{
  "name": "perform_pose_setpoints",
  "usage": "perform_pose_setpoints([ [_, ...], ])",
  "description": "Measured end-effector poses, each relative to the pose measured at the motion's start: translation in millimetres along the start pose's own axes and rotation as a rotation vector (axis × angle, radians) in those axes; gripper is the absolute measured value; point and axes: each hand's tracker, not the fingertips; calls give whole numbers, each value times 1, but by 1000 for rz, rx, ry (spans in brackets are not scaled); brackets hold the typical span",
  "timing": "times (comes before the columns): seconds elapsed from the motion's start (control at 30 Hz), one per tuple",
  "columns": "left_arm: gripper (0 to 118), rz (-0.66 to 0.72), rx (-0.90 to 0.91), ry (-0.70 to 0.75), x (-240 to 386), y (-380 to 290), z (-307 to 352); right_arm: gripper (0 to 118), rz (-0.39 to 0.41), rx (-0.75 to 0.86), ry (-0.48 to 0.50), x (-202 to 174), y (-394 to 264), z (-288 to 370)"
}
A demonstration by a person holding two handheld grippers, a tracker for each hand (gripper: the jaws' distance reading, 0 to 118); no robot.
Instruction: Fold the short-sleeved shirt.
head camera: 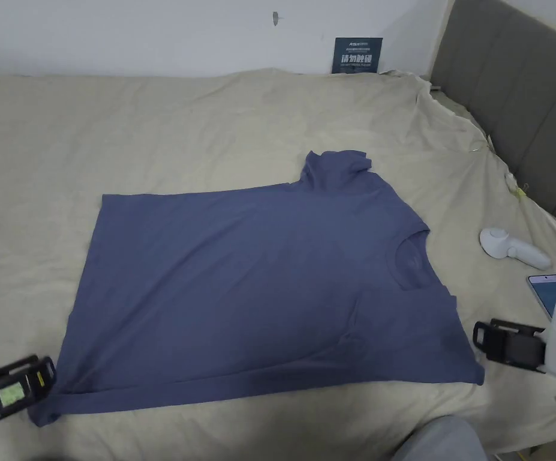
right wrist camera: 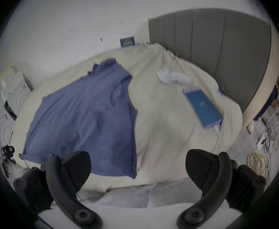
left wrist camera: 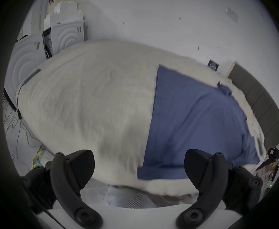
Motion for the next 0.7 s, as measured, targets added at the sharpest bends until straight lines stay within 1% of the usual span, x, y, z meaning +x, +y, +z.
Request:
perform_pose_setpoints([
  [0.1,112,-15,158,22,11,31,20,114,51,132,-13,-13,32,23],
  [0.13,112,-33,215,15,17,39,28,114,69,188,-13,-13,42,26],
  [0.2,112,-92,319,3,33,52,37,114,100,279,7,-27,57,41],
  [0.3,113,-160,460,38,59,57,47,114,117,374,20,-46,65,55],
  [0.37,111,-178,535,49,75,53,53,113,131,431,4,-60,65,62],
  [0.4,107,-181,556,47,81,51,55,111,141,449,-1,-66,62,63],
  [0.43,99,-187,559,38,85,48,54,104,154,458,1,-72,59,65],
  [0.47,82,-199,563,8,89,45,56,91,149,477,-6,-76,56,67],
  [0.5,53,-209,557,-10,92,41,57,60,135,499,-3,-80,53,69],
  [0.53,33,-212,553,-20,95,39,57,43,125,515,5,-87,49,73],
  [0.57,27,-214,547,-26,97,38,55,43,111,519,7,-91,47,74],
  [0.6,22,-216,545,-22,99,36,54,34,100,518,9,-92,46,74],
  [0.63,14,-219,546,-23,101,33,54,20,87,521,6,-94,44,74],
  [0.67,3,-226,548,-34,101,31,54,4,81,525,4,-95,43,72],
  [0.7,0,-232,546,-43,103,31,54,1,83,527,10,-96,43,73],
])
